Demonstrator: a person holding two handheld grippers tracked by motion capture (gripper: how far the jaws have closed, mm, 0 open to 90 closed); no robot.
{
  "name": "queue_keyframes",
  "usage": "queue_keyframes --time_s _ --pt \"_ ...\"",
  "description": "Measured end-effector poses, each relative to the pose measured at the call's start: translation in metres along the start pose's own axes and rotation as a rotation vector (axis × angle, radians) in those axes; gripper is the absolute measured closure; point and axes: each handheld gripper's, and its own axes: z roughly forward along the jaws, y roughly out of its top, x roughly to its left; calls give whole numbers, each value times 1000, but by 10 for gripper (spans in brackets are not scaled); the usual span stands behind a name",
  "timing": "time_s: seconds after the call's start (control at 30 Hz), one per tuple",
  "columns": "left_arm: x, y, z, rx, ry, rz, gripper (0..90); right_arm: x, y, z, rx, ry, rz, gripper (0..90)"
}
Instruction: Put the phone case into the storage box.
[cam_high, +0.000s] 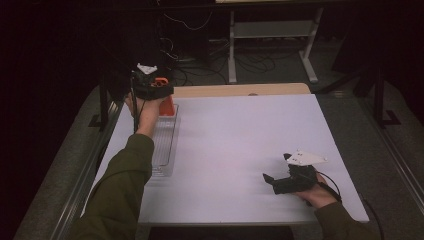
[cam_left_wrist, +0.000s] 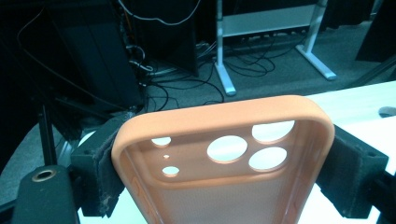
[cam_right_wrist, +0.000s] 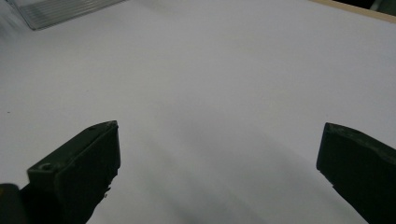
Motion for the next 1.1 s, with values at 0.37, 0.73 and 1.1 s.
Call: queue_keyframes --time_s 0.37,0.73,1.1 --pt "1 -8 14 30 9 -14 141 0 0 0 0 1 -1 0" --pt "0 -15 22 37 16 -1 140 -1 0 -1 -2 0 -4 0" --pt "2 -26 29 53 13 -20 139 -1 0 0 -1 1 -4 0"
